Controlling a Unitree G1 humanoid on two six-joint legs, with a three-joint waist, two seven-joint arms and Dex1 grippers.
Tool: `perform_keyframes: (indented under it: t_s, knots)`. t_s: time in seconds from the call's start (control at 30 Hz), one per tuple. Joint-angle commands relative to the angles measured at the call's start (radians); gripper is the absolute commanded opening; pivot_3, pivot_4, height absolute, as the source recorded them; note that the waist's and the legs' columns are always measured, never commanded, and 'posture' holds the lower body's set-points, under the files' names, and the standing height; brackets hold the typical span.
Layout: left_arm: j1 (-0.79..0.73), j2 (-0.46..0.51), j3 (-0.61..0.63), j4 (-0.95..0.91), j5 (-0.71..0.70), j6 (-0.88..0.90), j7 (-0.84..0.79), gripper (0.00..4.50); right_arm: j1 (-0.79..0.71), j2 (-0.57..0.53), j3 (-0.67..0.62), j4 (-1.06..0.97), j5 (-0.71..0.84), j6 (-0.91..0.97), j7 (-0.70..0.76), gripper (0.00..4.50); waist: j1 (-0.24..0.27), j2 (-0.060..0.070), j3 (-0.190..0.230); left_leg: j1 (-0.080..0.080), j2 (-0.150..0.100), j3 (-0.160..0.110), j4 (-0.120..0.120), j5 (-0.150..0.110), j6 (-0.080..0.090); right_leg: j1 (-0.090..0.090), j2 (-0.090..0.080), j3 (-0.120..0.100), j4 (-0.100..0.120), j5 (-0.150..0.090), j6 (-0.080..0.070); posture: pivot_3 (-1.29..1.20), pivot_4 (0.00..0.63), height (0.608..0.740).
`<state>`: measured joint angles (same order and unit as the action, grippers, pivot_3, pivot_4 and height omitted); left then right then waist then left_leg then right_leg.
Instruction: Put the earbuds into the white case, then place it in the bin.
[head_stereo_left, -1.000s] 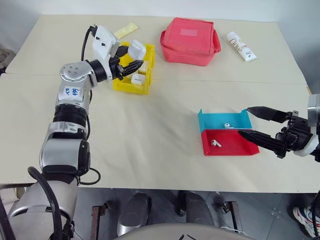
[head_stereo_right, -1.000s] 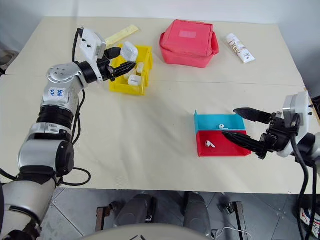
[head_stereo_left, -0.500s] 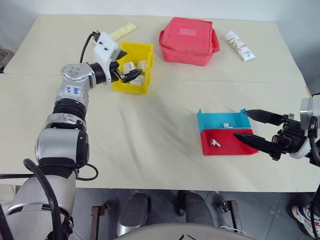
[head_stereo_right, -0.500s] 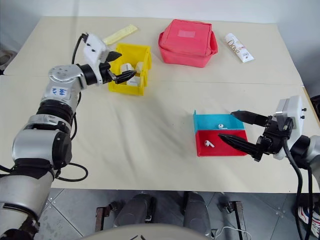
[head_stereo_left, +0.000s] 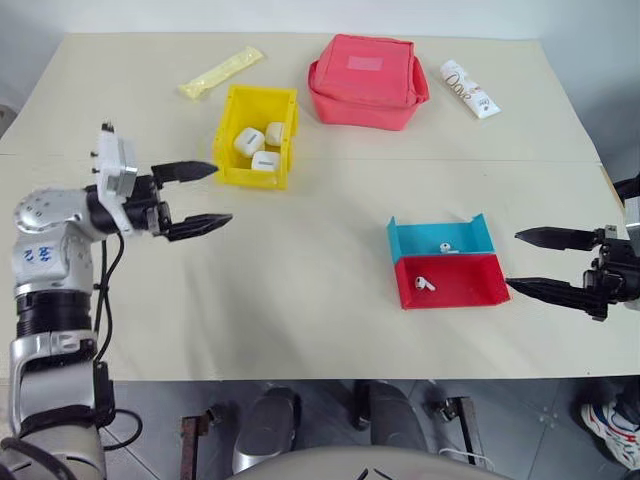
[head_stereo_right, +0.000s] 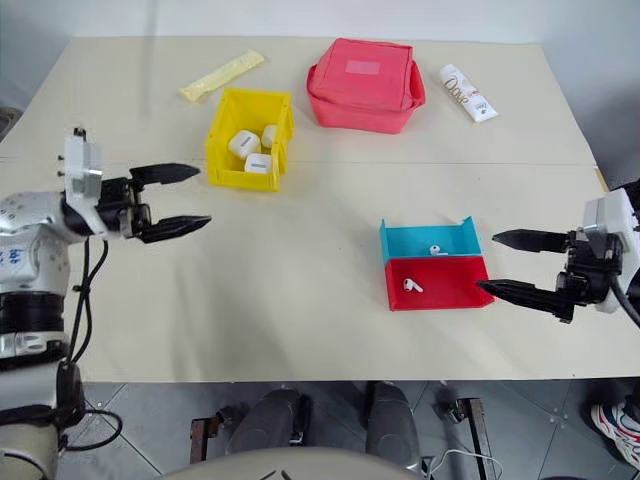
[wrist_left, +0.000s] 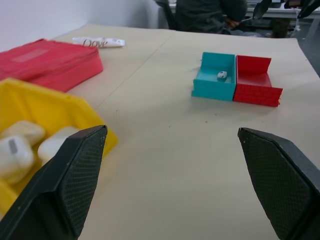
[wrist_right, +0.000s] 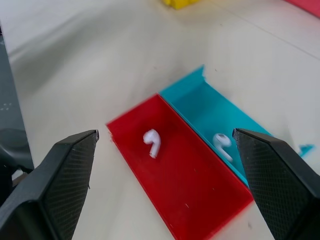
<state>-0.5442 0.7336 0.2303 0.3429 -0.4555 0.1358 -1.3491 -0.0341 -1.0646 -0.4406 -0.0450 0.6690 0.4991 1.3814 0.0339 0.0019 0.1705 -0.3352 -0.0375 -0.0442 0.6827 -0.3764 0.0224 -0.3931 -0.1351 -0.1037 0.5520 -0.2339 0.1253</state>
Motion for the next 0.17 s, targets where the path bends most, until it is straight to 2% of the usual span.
perform_keyframes:
  t_s: [0.03,0.17]
  knots:
    - [0.043,0.024,0.037,-0.074,-0.027,-0.005,0.016,4.45,-0.007,-0.015,-0.003,0.004,-0.007,-0.019,0.028,4.5,0.0,0.001,0.001,0.0,0.0,0.0,0.0,0.0,0.0,0.0,0.0,0.0,0.0,0.0,0.0,0.0,0.15,0.74]
    - [0.047,0.024,0.037,-0.088,-0.056,0.011,0.005,4.45,-0.018,-0.005,0.0,0.0,-0.008,-0.015,0.026,4.5,0.0,0.001,0.001,0.0,0.0,0.0,0.0,0.0,0.0,0.0,0.0,0.0,0.0,0.0,0.0,0.0,0.15,0.74]
